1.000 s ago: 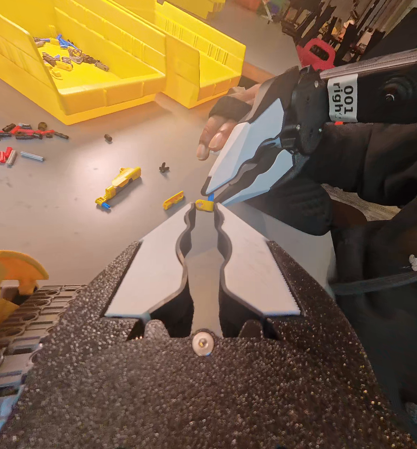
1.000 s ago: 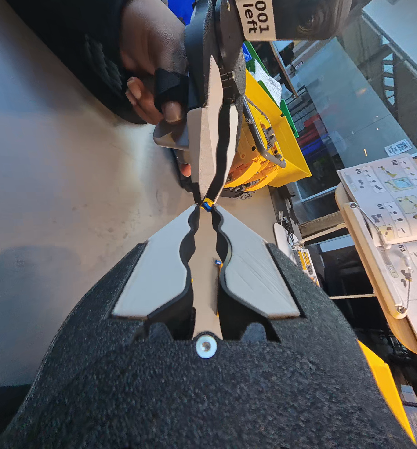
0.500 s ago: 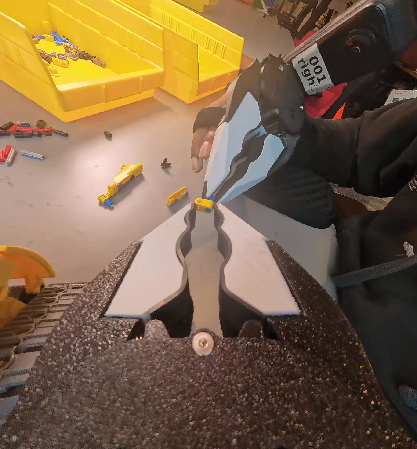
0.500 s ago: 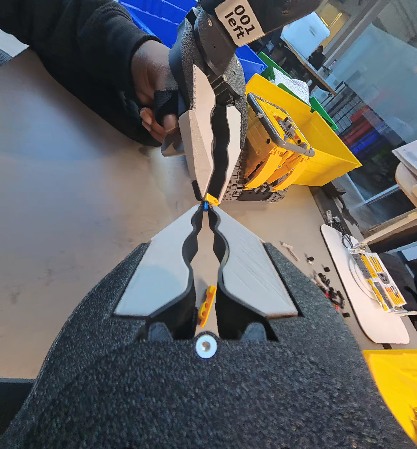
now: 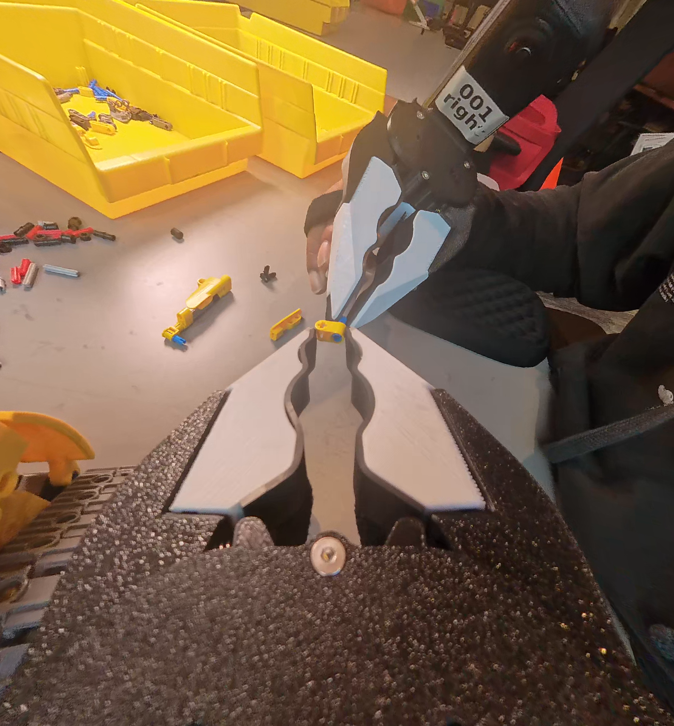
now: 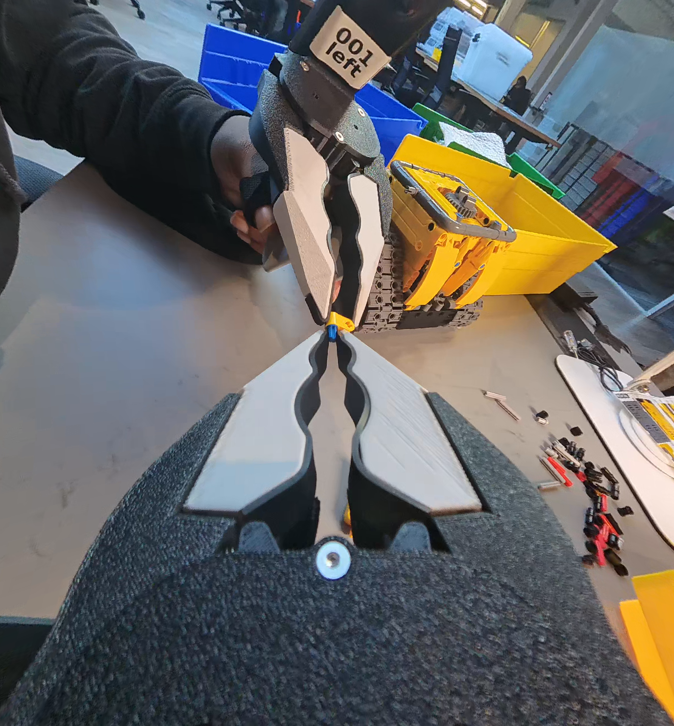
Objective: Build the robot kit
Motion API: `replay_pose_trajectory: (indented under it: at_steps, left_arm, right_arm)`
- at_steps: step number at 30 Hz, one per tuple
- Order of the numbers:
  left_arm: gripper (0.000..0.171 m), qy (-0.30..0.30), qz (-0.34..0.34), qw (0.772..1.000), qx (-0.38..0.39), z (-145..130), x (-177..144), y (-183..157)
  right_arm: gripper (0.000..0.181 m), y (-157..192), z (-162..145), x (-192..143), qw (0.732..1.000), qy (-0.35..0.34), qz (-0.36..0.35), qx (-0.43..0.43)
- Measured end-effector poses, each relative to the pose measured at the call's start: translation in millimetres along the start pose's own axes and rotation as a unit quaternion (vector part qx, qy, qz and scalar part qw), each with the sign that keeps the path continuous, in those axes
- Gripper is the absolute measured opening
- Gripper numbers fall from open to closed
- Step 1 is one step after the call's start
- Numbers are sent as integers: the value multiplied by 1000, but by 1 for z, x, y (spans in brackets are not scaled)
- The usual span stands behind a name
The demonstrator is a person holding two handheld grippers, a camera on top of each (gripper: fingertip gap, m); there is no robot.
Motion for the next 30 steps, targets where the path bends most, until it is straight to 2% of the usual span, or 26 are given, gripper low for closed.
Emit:
replay_pose_trajectory:
  at_steps: [16,30]
  left_arm:
    - [14,13,18,997,70,-2,2,-5]
    - [13,13,-10,996,90,0,0,-13]
  right_arm:
    - [4,1,0,-1,999,-14,20,39]
    - [4,3,7,-5,990,-52,66,110]
Point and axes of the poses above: each gripper's, where its closed fingertips meet, x out along the fingers, z out of its top, y = z × x across the jaws, the point moved 5 cm from there along -x, back along the fingers
